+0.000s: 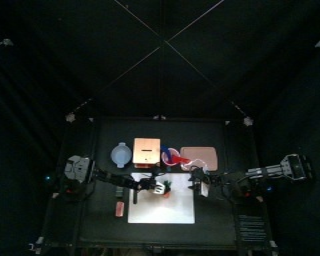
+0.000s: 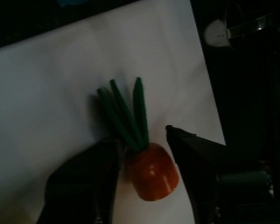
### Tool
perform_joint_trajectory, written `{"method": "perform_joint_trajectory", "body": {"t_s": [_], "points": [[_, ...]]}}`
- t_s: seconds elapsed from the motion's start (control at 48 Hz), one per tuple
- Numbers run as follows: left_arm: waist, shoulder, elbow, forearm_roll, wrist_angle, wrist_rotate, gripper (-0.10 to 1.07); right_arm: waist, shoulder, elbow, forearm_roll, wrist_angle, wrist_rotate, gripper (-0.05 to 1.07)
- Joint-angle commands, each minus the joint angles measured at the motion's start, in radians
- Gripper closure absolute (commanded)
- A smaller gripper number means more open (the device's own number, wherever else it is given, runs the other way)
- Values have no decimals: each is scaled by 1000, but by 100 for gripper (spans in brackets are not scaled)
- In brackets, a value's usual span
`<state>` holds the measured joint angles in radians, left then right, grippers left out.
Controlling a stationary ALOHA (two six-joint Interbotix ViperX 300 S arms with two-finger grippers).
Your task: Grab carrot top
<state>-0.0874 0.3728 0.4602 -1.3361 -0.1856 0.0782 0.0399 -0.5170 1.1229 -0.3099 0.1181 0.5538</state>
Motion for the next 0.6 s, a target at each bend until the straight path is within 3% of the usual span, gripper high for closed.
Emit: {"method": "perform_joint_trajectory", "body": {"t_s": [0.0, 0.583], "points": [[6, -6, -6, 5, 2, 3, 28, 2, -11, -12, 0, -3, 0, 23], [14, -153, 34, 87, -46, 5, 29, 5, -12, -11, 3, 0, 3, 23]]}}
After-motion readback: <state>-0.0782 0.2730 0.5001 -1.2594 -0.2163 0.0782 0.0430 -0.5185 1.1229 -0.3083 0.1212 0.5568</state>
